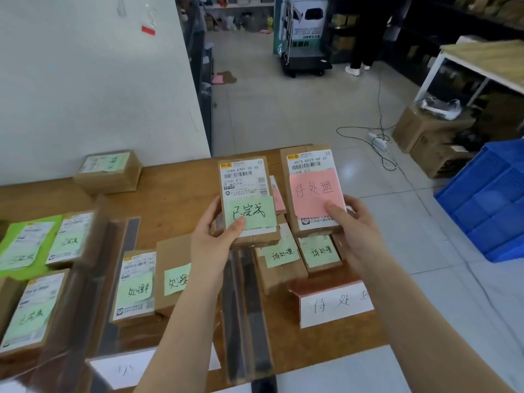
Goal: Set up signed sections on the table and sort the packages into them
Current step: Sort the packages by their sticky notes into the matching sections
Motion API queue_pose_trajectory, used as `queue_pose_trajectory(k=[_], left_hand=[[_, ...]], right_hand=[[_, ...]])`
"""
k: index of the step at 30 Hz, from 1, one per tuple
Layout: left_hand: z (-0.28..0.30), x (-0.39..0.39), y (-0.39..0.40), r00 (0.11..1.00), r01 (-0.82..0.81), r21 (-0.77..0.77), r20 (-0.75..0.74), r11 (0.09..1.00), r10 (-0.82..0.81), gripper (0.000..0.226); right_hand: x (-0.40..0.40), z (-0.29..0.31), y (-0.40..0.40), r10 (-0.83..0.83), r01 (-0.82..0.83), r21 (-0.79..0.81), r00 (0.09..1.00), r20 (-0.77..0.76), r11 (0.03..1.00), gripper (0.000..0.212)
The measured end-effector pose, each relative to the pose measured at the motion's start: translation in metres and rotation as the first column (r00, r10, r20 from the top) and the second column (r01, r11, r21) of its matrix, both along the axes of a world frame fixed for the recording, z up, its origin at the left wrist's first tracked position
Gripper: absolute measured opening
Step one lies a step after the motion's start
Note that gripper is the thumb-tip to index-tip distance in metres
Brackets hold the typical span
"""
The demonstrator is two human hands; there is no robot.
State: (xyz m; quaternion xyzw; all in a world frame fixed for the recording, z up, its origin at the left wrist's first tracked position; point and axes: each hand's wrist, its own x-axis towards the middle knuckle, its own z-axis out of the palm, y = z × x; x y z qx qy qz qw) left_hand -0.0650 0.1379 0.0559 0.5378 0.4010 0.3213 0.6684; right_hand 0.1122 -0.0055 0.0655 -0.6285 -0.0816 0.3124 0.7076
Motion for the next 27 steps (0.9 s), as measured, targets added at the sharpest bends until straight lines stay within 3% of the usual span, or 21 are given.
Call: queue_pose_trajectory(k=[11, 18, 24, 27], left_hand=[[-0.016, 0.056, 0.021, 0.999, -0.027, -0.042, -0.037, 0.999, 0.026, 0.059], [-0.028, 0.098, 0.019, 0.988, -0.134, -0.067, -0.088, 0.989, 0.128, 0.065], [-0.05, 0.123, 0.018, 0.975, -0.191, -0.059, -0.129, 0.98, 0.182, 0.052], [-0.058, 0.131, 0.021, 0.963, -0.234, -0.061, -0.154, 0.97, 0.222, 0.053]], right_hand=[[0.066, -0.021, 0.033, 0.043, -0.044, -0.015, 0.997, -0.061, 0.999, 0.037], [0.124, -0.041, 0.062, 0.142, -0.155, -0.147, 0.985, -0.094, 0.977, 0.041], [0.163, -0.079, 0.089, 0.259, -0.281, -0.24, 0.958, -0.121, 0.929, 0.032], [0.174, -0.101, 0.104, 0.306, -0.331, -0.313, 0.944, -0.126, 0.89, 0.042]])
